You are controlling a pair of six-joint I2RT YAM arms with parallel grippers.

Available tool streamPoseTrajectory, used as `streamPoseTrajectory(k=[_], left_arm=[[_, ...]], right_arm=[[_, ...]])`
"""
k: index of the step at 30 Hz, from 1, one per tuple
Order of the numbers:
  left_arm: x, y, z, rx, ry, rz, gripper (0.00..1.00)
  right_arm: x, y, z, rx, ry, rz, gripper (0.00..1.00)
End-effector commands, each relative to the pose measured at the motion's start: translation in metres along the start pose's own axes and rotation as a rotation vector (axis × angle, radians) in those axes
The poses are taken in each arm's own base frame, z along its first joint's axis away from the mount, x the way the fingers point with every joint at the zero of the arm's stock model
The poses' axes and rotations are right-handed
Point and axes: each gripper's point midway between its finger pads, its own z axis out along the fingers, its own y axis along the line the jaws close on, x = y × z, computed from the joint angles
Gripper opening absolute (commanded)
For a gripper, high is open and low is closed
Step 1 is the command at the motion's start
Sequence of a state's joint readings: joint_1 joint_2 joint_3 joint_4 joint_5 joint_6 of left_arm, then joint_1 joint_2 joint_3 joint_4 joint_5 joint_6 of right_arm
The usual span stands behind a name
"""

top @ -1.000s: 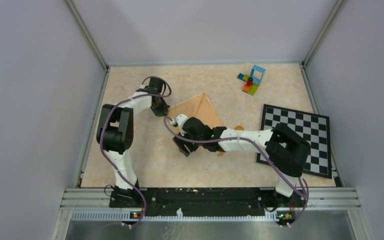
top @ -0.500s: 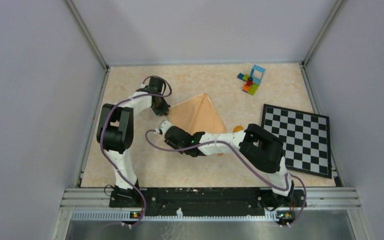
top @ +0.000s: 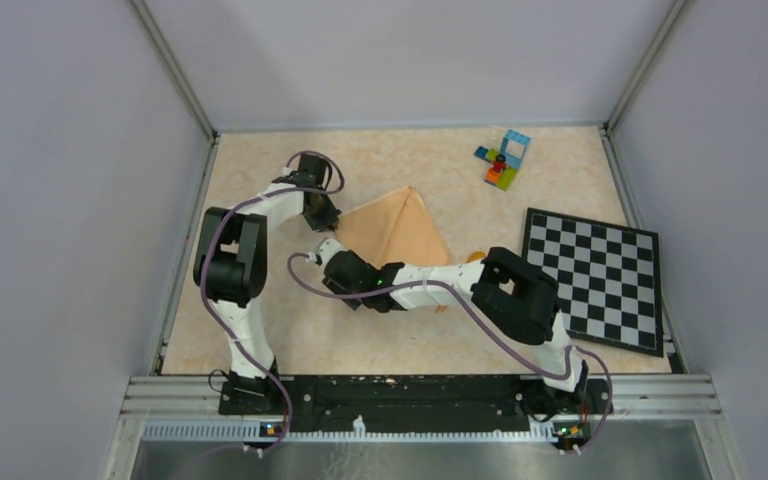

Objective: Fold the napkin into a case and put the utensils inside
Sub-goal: Pick up the upper triangle-folded napkin from the center of the board.

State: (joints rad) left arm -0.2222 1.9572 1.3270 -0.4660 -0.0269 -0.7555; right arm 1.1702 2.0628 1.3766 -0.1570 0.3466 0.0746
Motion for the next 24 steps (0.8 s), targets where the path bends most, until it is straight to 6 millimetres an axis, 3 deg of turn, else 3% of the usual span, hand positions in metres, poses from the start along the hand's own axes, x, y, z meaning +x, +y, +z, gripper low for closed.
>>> streamPoseTrajectory(k=[1, 7, 11, 13, 15, 18, 21, 22, 24], left_arm=[[0.03, 0.03, 0.021, -0.098, 0.089, 0.036, 0.18], [0.028, 0.03, 0.02, -0.094, 0.086, 0.061, 0.23], [0.026, 0.024, 0.017, -0.061, 0.089, 0.077, 0.36], [0.021, 0.022, 0.011, -0.037, 0.092, 0.074, 0.44], [0.015, 0.019, 0.0, 0.027, 0.099, 0.063, 0.51], [0.009, 0.03, -0.021, 0.157, 0.101, -0.015, 0.61], [0.017, 0.03, -0.047, 0.357, 0.106, -0.093, 0.77], [0.024, 0.025, -0.055, 0.423, 0.111, -0.094, 0.96], [0.038, 0.019, -0.068, 0.509, 0.134, -0.094, 0.98]], right_arm=[[0.017, -0.001, 0.007, 0.048, 0.039, 0.039, 0.47], [0.048, -0.019, 0.008, 0.133, 0.084, 0.055, 0.3], [0.053, -0.025, 0.008, 0.172, 0.074, 0.054, 0.13], [0.044, -0.024, 0.009, 0.161, 0.054, 0.052, 0.0], [0.027, -0.02, 0.006, 0.131, 0.015, 0.053, 0.0], [-0.002, -0.013, -0.009, 0.061, -0.054, 0.07, 0.0], [-0.028, -0.01, -0.03, -0.014, -0.127, 0.131, 0.0], [-0.035, -0.01, -0.037, -0.037, -0.147, 0.153, 0.0], [-0.044, -0.011, -0.044, -0.069, -0.175, 0.184, 0.0]])
